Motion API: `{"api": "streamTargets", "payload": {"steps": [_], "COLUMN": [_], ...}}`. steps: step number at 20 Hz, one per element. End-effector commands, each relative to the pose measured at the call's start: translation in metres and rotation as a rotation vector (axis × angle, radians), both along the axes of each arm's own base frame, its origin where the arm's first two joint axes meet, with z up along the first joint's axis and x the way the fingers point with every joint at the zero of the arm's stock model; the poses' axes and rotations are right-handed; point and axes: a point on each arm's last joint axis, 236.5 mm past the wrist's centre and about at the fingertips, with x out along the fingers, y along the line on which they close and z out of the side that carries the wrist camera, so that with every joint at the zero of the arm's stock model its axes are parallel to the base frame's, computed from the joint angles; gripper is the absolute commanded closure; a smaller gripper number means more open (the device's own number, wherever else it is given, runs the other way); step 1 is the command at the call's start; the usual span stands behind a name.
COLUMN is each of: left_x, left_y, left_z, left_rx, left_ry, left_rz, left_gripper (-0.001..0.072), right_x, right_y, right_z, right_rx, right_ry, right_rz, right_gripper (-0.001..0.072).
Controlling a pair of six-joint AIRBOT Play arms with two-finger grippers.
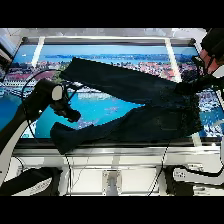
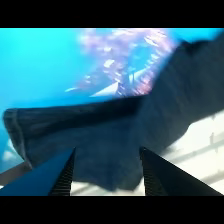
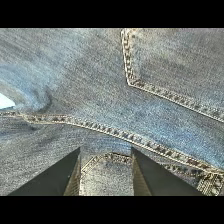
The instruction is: Fold the clothes and pants, and hang the long-sleeved shirts on hangers.
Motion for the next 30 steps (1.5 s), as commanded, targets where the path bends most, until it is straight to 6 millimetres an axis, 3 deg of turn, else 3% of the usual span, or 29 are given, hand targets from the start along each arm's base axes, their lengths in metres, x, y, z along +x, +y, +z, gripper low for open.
{"api": "streamTargets", "payload": {"steps": [1, 3, 7, 10, 12, 17, 22, 26, 30], "left_x": [-0.047, -0.074, -0.122, -0.16, -0.174, -0.165, -0.157, -0.146, -0.141], "left_y": [-0.019, -0.026, -0.017, -0.005, -0.002, 0.007, 0.033, 0.061, 0.069], "left_z": [0.006, 0.009, 0.006, -0.018, -0.039, -0.068, -0.086, -0.093, -0.09], "left_rx": [0.015, 0.014, 0.003, 0.014, 0.031, 0.113, 0.228, 0.331, 0.364], "left_ry": [0.066, 0.045, 0.003, 0.032, 0.024, -0.075, -0.101, -0.158, -0.187], "left_rz": [-0.244, -0.314, -0.281, -0.232, -0.246, -0.228, -0.214, -0.161, -0.132], "left_gripper": [0.0238, 0.0249, 0.0249, 0.0228, 0.0228, 0.0228, 0.0228, 0.0228, 0.0263], "right_x": [-0.007, -0.014, -0.023, -0.024, -0.019, -0.018, -0.018, -0.018, -0.018], "right_y": [0.002, 0.004, 0.009, 0.024, 0.032, 0.036, 0.036, 0.036, 0.036], "right_z": [-0.013, -0.027, -0.048, -0.048, -0.044, -0.042, -0.042, -0.042, -0.042], "right_rx": [0.008, 0.016, 0.039, 0.112, 0.152, 0.17, 0.171, 0.172, 0.172], "right_ry": [0.033, 0.06, 0.091, 0.098, 0.079, 0.073, 0.073, 0.073, 0.073], "right_rz": [0.0, -0.005, -0.019, -0.023, -0.031, -0.033, -0.032, -0.033, -0.032], "right_gripper": [0.038, 0.038, 0.038, 0.038, 0.038, 0.0381, 0.038, 0.038, 0.0381]}}
